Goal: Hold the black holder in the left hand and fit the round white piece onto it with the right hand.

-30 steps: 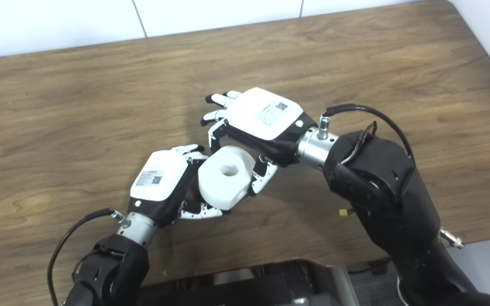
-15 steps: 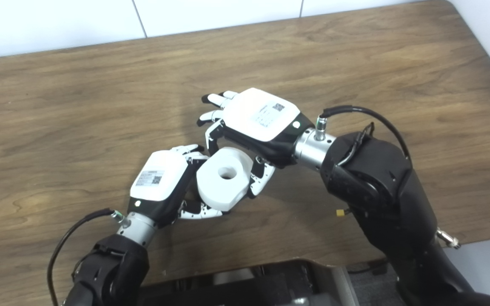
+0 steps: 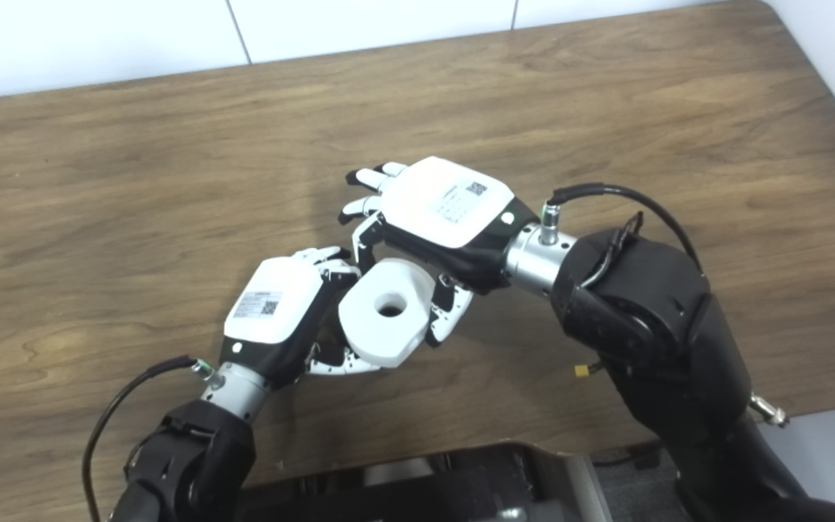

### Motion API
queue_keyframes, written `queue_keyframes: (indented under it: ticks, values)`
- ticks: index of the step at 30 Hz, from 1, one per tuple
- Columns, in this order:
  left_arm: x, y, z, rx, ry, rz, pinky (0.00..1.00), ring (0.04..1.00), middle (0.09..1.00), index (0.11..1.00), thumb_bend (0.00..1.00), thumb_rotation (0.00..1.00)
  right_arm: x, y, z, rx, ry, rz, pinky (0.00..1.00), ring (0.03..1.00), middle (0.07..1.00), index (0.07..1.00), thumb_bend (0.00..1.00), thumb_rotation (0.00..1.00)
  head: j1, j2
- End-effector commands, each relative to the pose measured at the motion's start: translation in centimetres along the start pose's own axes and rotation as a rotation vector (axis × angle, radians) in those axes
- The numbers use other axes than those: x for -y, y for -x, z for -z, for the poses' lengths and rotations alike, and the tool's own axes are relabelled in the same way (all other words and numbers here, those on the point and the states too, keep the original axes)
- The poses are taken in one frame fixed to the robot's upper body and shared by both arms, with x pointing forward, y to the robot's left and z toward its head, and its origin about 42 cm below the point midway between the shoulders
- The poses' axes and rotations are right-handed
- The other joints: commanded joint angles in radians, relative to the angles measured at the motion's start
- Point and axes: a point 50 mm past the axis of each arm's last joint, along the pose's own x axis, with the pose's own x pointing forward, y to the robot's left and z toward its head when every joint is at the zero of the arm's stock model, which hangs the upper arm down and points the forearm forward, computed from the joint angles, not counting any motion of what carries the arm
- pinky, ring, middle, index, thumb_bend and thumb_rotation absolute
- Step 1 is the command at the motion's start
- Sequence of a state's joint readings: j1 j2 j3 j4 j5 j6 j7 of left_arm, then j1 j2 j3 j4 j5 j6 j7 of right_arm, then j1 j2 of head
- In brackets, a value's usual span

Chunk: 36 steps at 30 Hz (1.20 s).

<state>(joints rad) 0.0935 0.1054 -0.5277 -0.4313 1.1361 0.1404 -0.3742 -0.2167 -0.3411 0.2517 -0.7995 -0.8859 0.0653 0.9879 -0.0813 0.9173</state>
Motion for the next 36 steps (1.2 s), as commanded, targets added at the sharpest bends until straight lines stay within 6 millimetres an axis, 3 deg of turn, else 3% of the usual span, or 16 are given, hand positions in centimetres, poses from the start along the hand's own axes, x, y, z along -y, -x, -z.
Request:
queue_keyframes:
  ticks: [1, 12, 14, 16, 25, 36]
  values:
    - [1.7, 0.19, 0.18, -0.018, 0.005, 0.12, 0.85, 0.851, 0.786, 0.489, 0.52, 0.06, 1.48, 0.51, -0.29, 0.016, 0.035, 0.049, 0.98, 0.991, 0.868, 0.49, 0.52, 0.16, -0.001, 0.0]
    - [1.73, 0.15, 0.06, -0.017, 0.006, 0.12, 0.85, 0.851, 0.787, 0.489, 0.52, 0.06, 1.7, 0.75, 0.11, 0.004, 0.053, 0.034, 0.99, 0.999, 0.88, 0.494, 0.52, 0.16, 0.004, -0.001]
    - [1.72, 0.16, 0.06, -0.015, 0.003, 0.119, 0.85, 0.849, 0.786, 0.489, 0.52, 0.06, 1.64, 0.75, 0.08, 0.002, 0.055, 0.032, 0.99, 1.0, 0.882, 0.594, 0.78, 0.31, 0.004, -0.001]
    - [1.7, 0.16, 0.04, -0.016, 0.002, 0.119, 0.85, 0.848, 0.786, 0.489, 0.52, 0.06, 1.61, 0.73, 0.04, -0.001, 0.054, 0.031, 0.99, 1.0, 0.883, 0.616, 0.85, 0.34, 0.004, -0.001]
    - [1.7, 0.19, 0.02, -0.015, 0.009, 0.123, 0.85, 0.847, 0.784, 0.489, 0.52, 0.06, 2.04, 0.72, -0.07, -0.027, 0.095, -0.002, 1.0, 1.0, 0.896, 0.633, 0.94, 0.26, 0.003, 0.009]
    - [1.67, 0.14, -0.07, -0.018, 0.015, 0.128, 0.85, 0.852, 0.785, 0.489, 0.52, 0.06, 1.89, 0.77, -0.01, -0.027, 0.095, -0.019, 1.0, 1.0, 0.896, 0.654, 0.97, 0.27, 0.004, 0.009]
